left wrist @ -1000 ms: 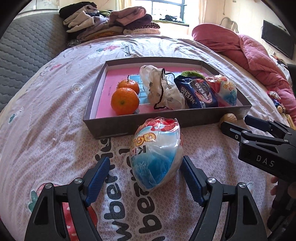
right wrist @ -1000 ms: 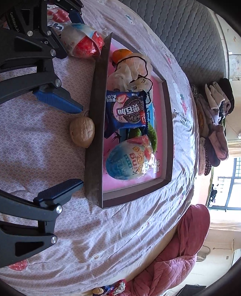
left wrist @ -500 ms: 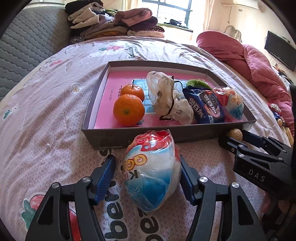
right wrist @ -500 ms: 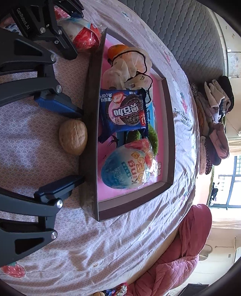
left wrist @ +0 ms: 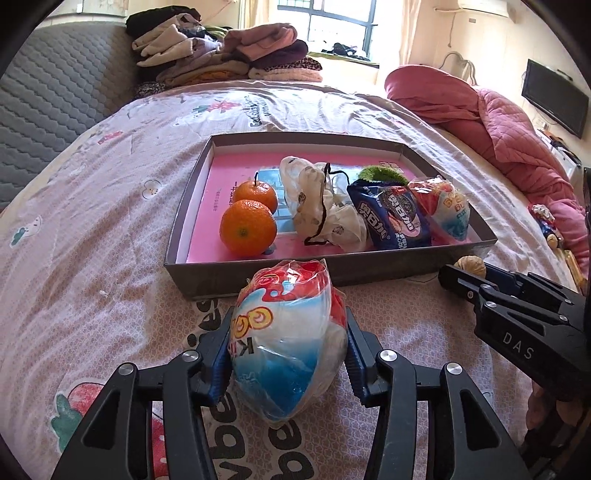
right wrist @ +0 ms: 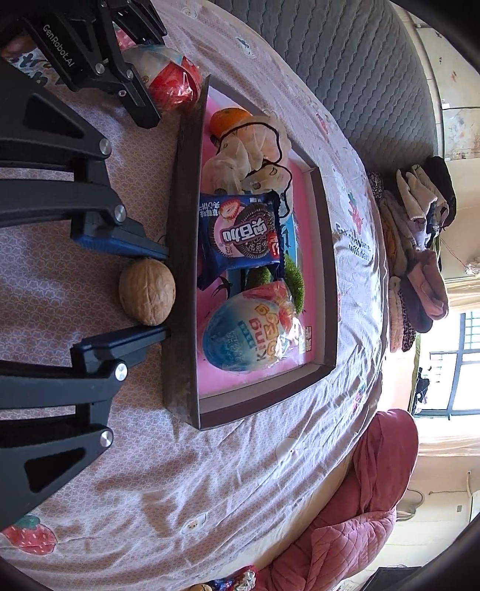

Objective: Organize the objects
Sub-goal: 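Close the left tool on the wrapped toy egg while the right tool grips the walnut, then carry the toy egg with the left tool while the right carries the walnut to the tray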

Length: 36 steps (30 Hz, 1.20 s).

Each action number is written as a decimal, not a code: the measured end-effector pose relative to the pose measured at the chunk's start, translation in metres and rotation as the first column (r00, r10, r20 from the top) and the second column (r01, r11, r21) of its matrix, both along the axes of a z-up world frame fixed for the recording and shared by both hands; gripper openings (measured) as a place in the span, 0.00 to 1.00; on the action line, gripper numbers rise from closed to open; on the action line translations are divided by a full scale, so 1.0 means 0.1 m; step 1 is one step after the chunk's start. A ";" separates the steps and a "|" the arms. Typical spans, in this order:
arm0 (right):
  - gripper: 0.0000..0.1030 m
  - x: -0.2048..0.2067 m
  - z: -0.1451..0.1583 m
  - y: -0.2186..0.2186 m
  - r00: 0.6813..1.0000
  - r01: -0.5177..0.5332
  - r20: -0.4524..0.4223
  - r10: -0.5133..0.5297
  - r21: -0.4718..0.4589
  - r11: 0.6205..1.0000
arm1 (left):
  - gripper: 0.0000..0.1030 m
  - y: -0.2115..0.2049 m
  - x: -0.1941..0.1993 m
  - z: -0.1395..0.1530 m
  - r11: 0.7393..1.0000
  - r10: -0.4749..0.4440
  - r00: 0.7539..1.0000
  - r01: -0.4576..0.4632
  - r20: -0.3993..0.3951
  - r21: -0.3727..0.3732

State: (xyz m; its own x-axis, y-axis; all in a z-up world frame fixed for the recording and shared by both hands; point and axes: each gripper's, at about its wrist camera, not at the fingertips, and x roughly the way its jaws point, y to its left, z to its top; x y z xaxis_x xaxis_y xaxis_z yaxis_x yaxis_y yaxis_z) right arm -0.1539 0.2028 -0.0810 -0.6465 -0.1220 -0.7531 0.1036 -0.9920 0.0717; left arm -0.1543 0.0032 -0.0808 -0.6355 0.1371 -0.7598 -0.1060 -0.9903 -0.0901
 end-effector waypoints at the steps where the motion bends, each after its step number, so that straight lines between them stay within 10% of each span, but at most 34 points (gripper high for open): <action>1: 0.35 0.02 0.03 -0.01 1.000 -0.002 -0.002 0.002 -0.001 1.000 | 0.51 0.00 0.02 0.03 1.000 -0.001 1.000 0.001 -0.005 0.001; 36: 0.35 0.42 1.51 -0.09 0.946 -0.101 -0.308 0.105 0.028 0.994 | 0.51 0.34 0.27 1.44 0.996 -0.050 0.965 0.030 -0.259 -0.081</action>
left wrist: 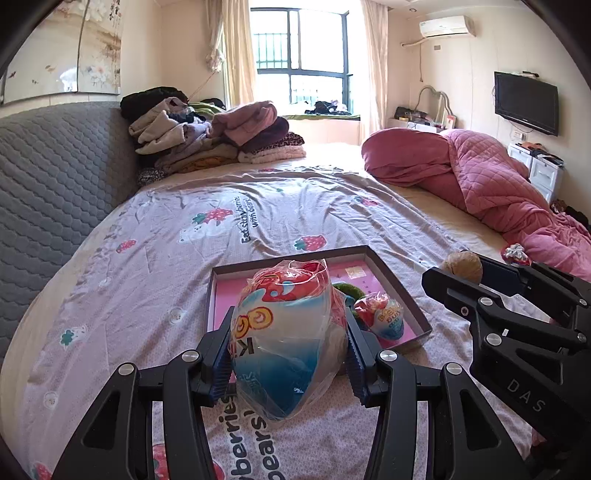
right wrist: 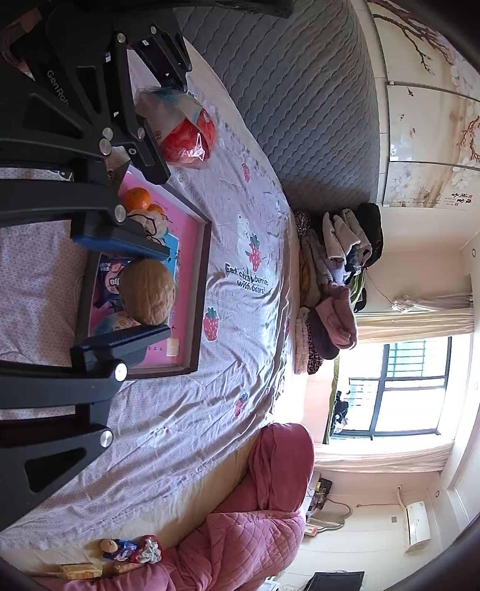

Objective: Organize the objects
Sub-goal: 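Carry the toy egg with the left tool while the right carries the walnut to the tray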

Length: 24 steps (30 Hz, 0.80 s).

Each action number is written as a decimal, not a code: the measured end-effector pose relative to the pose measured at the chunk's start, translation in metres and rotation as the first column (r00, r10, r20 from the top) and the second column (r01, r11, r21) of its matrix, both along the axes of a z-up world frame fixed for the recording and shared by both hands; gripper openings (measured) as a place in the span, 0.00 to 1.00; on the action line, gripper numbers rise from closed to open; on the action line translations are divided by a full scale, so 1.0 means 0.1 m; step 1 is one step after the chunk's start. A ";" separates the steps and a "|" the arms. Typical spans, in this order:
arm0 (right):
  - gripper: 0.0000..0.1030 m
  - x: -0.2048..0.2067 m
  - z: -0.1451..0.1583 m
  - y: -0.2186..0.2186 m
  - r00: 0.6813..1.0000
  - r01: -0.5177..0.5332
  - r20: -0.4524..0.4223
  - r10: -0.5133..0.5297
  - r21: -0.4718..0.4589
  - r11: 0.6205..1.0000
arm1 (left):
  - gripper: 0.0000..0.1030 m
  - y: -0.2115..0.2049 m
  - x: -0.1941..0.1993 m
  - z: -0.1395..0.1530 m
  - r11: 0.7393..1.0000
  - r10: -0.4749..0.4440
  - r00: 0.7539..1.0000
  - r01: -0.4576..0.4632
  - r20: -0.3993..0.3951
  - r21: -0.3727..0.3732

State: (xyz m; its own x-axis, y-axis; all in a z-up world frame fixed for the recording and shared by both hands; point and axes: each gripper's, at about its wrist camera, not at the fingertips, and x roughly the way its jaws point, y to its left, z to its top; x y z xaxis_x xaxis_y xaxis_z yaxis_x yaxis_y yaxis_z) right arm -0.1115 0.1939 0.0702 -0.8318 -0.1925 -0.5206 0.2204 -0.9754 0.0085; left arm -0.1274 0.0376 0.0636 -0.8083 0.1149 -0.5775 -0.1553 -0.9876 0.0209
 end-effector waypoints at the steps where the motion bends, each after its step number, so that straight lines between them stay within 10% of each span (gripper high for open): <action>1: 0.35 -0.02 0.02 0.00 1.000 -0.001 -0.006 0.001 0.001 1.000 | 0.51 0.01 -0.03 0.02 1.000 -0.001 1.000 0.001 -0.004 -0.003; 14: 0.35 -0.55 0.07 0.07 1.000 0.008 -0.007 -0.008 0.034 0.999 | 0.51 0.01 -0.62 0.18 1.000 0.010 1.000 -0.010 -0.020 -0.004; 24: 0.35 -1.03 -0.31 0.17 0.998 0.032 0.057 -0.035 0.051 0.998 | 0.51 -0.02 -1.08 -0.28 1.000 0.021 0.998 -0.021 0.053 -0.009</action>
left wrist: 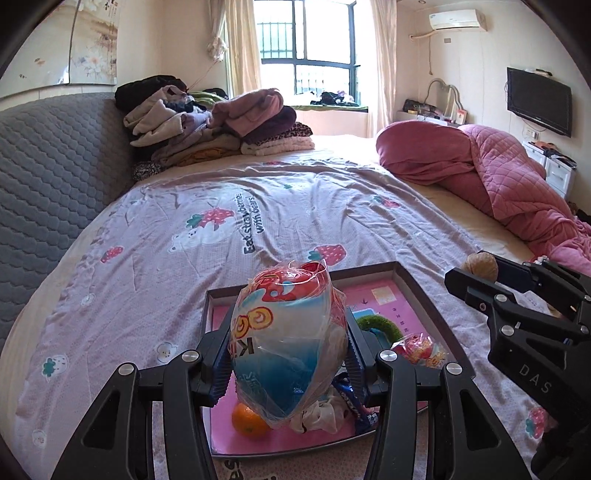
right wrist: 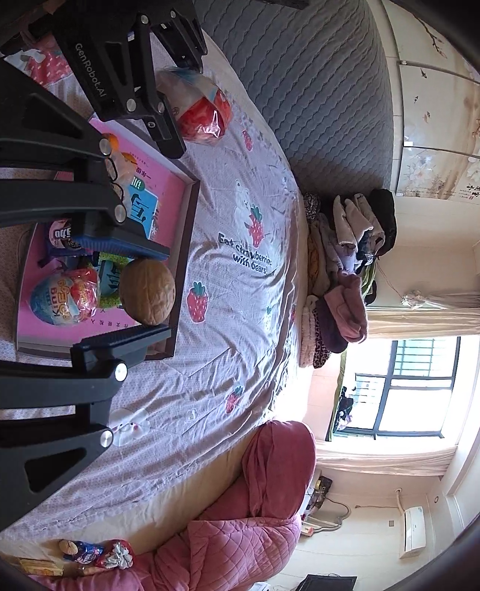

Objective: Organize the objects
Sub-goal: 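Carry the toy egg with the left tool while the right carries the walnut to the tray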

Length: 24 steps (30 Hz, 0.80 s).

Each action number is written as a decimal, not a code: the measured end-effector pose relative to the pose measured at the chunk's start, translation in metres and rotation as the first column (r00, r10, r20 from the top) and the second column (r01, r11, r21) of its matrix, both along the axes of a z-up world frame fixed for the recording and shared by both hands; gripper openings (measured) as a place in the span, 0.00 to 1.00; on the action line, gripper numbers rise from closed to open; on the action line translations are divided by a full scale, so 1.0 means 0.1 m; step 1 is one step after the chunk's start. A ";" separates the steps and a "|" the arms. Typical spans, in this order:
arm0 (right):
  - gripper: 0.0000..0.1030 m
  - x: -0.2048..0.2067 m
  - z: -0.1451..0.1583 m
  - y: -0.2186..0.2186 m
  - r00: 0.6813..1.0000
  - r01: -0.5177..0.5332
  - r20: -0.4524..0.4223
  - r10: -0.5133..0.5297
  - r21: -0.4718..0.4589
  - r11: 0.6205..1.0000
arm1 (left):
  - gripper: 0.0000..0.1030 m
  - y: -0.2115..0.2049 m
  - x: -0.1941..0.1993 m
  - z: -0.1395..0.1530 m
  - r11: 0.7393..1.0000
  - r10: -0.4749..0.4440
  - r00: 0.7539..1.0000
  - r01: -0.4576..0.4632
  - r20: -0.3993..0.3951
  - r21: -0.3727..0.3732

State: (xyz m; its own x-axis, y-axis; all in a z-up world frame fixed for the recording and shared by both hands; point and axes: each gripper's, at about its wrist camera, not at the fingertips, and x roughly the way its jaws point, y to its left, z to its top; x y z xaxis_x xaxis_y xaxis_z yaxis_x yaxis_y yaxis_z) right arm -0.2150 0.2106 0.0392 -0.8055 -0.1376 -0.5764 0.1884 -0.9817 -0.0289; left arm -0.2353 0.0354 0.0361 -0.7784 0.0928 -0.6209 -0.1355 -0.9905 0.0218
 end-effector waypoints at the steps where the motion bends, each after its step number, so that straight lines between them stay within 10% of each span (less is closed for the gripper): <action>1: 0.35 -0.05 -0.05 0.02 1.000 0.000 0.012 0.000 -0.002 1.000 | 0.51 0.00 -0.03 -0.06 1.000 -0.001 1.000 0.001 0.009 0.000; 24: 0.35 -0.73 -1.11 0.07 0.974 0.043 0.219 -0.049 0.030 0.999 | 0.51 0.10 -0.30 -1.05 0.999 -0.021 0.987 0.026 0.156 -0.028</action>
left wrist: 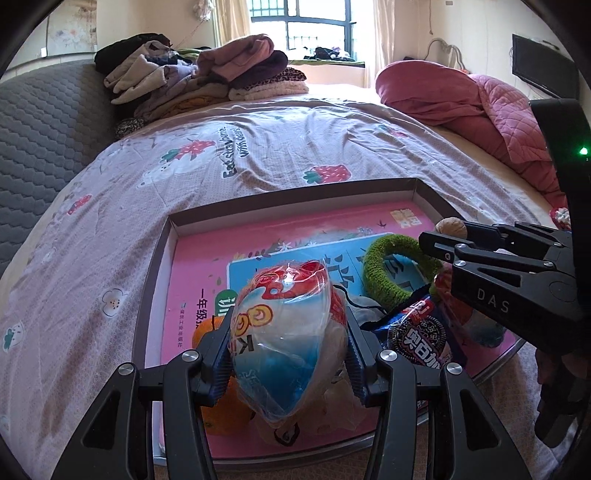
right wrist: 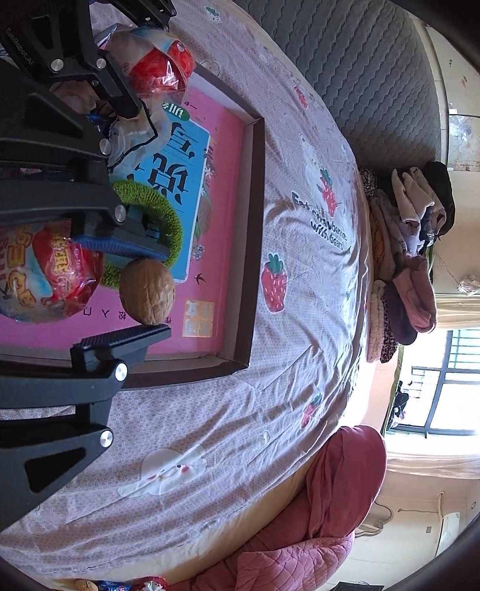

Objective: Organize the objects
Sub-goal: 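Carry the toy egg with the left tool while the right carries the walnut to the tray, then release the toy egg with the left tool while the right releases the walnut in the tray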

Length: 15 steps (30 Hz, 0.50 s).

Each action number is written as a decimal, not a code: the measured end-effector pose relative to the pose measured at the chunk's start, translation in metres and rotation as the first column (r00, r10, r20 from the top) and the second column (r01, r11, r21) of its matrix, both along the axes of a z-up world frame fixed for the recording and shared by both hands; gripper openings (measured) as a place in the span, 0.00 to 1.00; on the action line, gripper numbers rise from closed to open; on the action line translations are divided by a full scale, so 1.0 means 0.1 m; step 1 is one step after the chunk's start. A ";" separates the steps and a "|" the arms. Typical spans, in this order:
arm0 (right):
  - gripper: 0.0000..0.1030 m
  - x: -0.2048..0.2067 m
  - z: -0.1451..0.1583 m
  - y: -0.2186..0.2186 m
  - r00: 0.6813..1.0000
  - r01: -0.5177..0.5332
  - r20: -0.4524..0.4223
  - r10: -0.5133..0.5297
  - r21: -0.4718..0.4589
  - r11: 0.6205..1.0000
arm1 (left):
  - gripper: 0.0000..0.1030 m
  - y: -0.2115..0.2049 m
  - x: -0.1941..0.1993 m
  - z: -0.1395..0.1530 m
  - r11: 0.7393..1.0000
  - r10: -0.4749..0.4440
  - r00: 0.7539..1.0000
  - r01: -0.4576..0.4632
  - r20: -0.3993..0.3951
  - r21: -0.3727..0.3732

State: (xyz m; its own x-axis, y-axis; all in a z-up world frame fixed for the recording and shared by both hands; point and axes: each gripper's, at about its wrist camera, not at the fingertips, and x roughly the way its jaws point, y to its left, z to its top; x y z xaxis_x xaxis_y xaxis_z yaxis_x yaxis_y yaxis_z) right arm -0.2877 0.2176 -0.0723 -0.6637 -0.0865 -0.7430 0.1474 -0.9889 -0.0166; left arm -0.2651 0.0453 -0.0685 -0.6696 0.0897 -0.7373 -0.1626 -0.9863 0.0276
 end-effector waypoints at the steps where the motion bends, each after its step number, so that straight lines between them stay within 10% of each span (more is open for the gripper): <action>1: 0.35 -0.02 -0.04 0.00 1.000 0.003 0.010 -0.003 -0.002 1.000 | 0.51 0.00 0.00 -0.02 1.000 0.000 1.000 0.000 0.003 -0.001; 15: 0.35 -0.02 -0.08 -0.01 1.000 0.015 0.020 -0.016 0.028 1.000 | 0.51 0.02 0.02 -0.07 1.000 -0.005 1.000 0.005 0.005 -0.007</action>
State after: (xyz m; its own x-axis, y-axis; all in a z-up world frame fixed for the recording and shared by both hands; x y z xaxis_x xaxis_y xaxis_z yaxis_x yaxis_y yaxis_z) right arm -0.2898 0.2167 -0.0806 -0.6493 -0.0557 -0.7585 0.1328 -0.9903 -0.0409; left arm -0.2628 0.0470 -0.0754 -0.6658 0.0875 -0.7410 -0.1672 -0.9853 0.0338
